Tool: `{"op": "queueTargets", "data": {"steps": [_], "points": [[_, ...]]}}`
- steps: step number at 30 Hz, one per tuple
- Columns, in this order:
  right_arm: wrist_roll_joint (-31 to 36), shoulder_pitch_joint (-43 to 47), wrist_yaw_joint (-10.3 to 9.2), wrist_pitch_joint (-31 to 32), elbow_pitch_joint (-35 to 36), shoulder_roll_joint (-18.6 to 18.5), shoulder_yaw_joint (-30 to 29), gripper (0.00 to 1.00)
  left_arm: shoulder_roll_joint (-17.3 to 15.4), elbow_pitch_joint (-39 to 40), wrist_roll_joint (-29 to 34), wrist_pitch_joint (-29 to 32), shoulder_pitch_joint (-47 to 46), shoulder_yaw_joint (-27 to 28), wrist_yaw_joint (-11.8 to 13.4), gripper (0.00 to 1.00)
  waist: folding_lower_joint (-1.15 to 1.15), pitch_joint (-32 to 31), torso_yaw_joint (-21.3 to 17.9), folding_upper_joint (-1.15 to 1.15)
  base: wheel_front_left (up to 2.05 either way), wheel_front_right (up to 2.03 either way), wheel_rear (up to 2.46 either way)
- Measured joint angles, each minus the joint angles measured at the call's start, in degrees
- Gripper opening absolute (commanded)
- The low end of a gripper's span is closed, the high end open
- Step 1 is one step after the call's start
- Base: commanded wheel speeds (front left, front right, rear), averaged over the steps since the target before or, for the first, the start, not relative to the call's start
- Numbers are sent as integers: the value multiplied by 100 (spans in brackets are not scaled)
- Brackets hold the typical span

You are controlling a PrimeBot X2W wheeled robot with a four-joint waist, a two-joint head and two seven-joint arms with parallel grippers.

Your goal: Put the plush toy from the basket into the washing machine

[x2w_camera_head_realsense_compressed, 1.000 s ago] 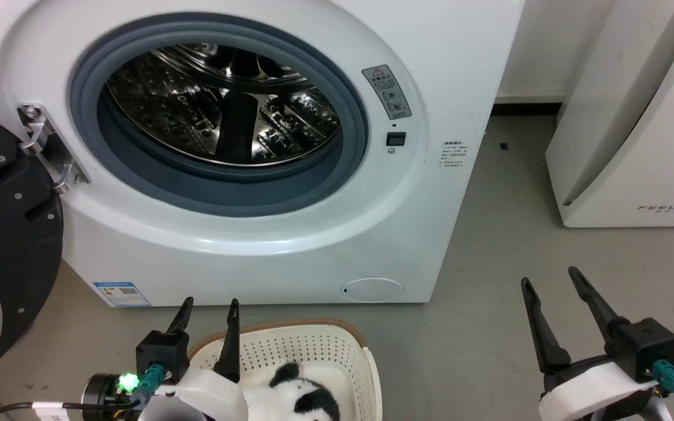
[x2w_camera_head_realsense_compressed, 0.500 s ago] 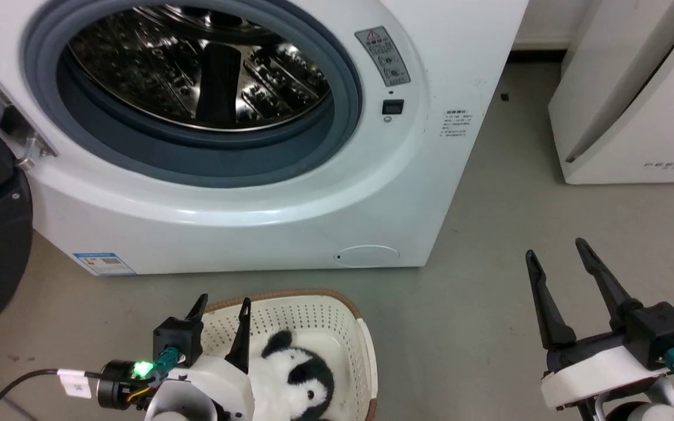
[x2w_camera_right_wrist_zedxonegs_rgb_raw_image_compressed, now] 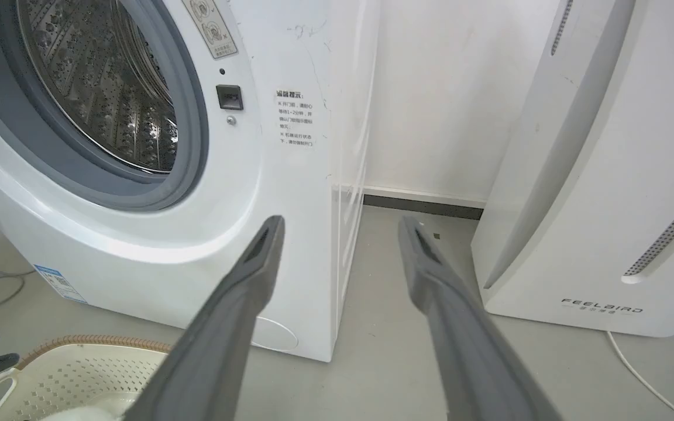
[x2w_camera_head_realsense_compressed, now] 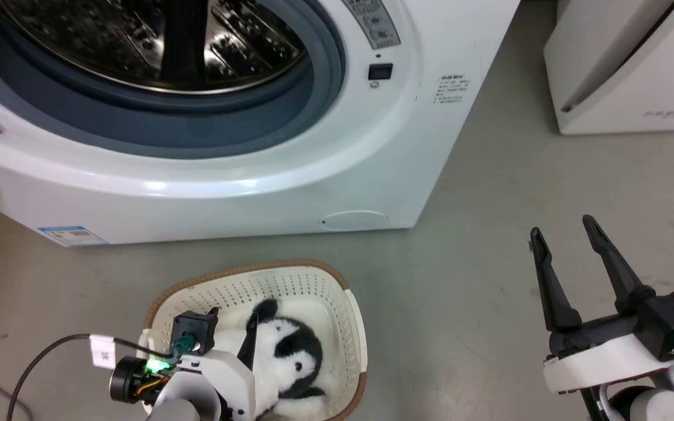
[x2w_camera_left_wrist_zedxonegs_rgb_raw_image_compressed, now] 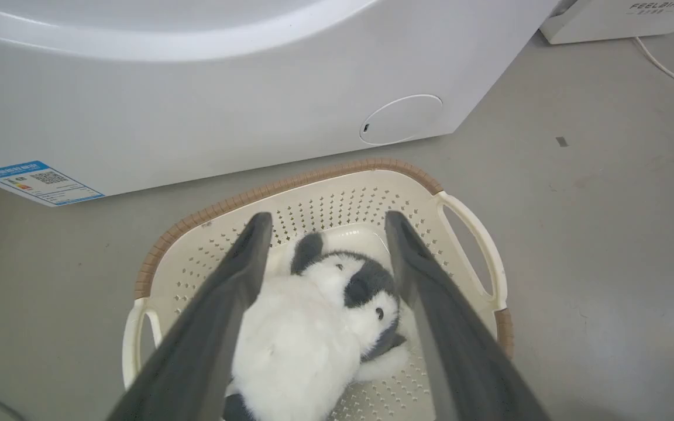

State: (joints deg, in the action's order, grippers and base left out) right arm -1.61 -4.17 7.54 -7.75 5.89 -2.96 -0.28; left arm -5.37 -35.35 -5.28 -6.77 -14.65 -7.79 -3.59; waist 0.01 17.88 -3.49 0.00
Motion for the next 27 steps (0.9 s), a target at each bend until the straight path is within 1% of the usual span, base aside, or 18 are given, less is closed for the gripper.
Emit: {"op": "queueTargets", "data": {"steps": [6,11,23,27], "points": [[-31,-73,0,-70,56,0,13,100,-97,-559,-56,5,-324,-167,-51,100,0,299,-81,0,0,0,0],[-140,-135,0,-138,91,0,1,100,-134,-933,-238,250,-551,-365,-71,100,0,578,-147,0,0,0,0],[-291,-362,0,-265,126,0,63,100,-592,-1674,-354,455,-1256,-1037,-165,100,0,1288,-331,0,0,0,0],[-282,-435,0,-319,132,0,63,100,-715,-1925,-412,475,-1473,-1156,-172,100,0,1533,-398,0,0,0,0]]}}
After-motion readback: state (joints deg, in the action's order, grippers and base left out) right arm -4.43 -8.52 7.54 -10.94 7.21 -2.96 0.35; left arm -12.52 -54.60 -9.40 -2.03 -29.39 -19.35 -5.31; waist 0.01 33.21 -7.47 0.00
